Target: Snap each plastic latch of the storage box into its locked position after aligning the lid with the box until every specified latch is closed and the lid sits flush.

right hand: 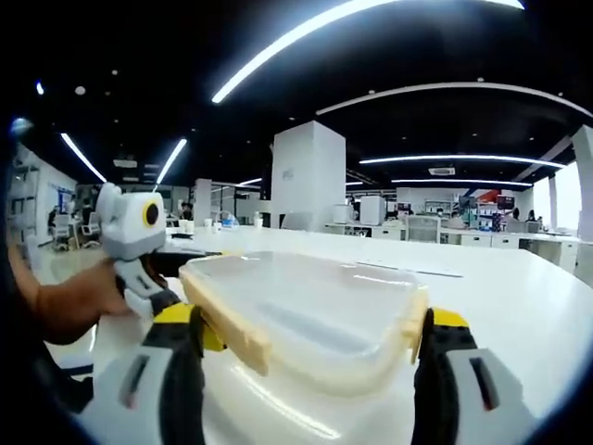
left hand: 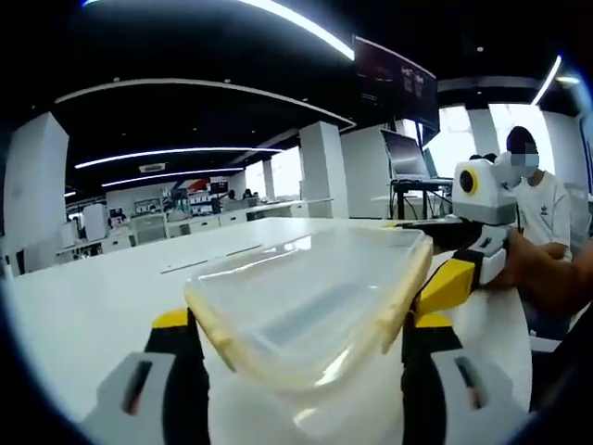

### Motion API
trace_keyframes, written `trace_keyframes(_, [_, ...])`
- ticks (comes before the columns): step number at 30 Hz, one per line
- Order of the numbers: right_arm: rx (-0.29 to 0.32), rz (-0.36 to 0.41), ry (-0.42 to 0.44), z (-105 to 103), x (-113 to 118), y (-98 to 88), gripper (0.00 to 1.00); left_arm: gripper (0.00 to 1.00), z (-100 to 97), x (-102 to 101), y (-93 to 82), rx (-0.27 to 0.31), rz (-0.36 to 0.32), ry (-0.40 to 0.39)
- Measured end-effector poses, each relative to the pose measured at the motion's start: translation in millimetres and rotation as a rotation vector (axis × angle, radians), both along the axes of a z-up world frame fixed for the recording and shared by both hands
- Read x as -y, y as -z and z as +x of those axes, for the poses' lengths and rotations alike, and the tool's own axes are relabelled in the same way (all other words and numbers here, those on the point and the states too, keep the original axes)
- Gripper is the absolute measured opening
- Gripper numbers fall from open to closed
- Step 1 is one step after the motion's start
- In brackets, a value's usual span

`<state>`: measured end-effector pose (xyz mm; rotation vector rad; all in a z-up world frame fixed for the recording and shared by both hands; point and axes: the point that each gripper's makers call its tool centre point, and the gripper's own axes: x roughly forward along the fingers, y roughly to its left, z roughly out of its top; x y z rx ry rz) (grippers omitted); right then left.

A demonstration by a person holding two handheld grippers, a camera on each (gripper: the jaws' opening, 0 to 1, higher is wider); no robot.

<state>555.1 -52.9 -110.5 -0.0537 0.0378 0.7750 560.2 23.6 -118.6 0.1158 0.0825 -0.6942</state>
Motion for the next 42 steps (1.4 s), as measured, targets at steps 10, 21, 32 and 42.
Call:
trace_keyframes(10, [-0.007,-0.004,-0.002,4.0,-3.3,0.9,0.9,0.85,-3.9,1.1,-2.1,0.005,0.001,0.002])
trace_keyframes(21, [-0.015,0.001,0.004,3.6,-6.3,-0.7,0.9,0.86,-3.9,0.2,-1.5,0.007,0.002,0.004])
trace_keyframes(32, [0.009,-0.049,0.016,-0.8,-8.5,5.0,0.93,0.94,-2.3,2.3,3.9,0.057,0.086,-0.007])
trace_keyframes(42, [0.04,-0.102,0.02,-6.5,-1.5,11.3,0.88,0.95,-4.5,-2.2,7.1,0.04,0.055,0.012])
